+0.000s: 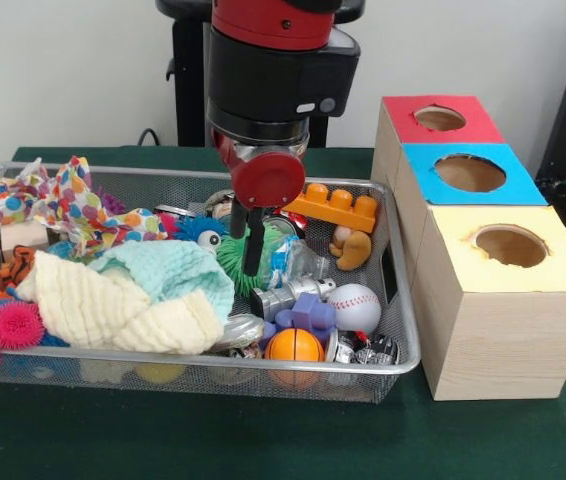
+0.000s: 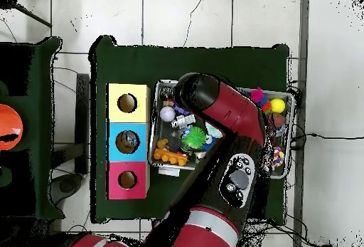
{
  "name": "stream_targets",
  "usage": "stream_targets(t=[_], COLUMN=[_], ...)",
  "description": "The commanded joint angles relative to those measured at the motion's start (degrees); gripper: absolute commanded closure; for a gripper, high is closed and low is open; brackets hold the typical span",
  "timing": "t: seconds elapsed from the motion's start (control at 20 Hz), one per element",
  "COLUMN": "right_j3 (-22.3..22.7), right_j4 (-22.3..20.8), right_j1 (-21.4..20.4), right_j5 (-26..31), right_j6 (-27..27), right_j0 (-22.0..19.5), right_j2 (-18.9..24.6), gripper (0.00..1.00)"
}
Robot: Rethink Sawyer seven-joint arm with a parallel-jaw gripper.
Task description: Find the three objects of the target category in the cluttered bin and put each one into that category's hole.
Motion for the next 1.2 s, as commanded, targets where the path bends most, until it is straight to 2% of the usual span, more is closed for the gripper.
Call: stream_targets(t=[0.05, 0.65, 1.2], right_j3=[5.7, 9.7, 15.4], right_j4=[2.7, 4.3, 6.3], right_j1=[1.3, 0.8, -0.7], right_j5=[4.4, 1.6, -5.3], right_j6=[13.2, 13.4, 9.8], right_j0=[-0.2, 0.8, -0.2], right_j2=[6.2, 6.3, 8.3], gripper=[0.00, 0.00, 0.00])
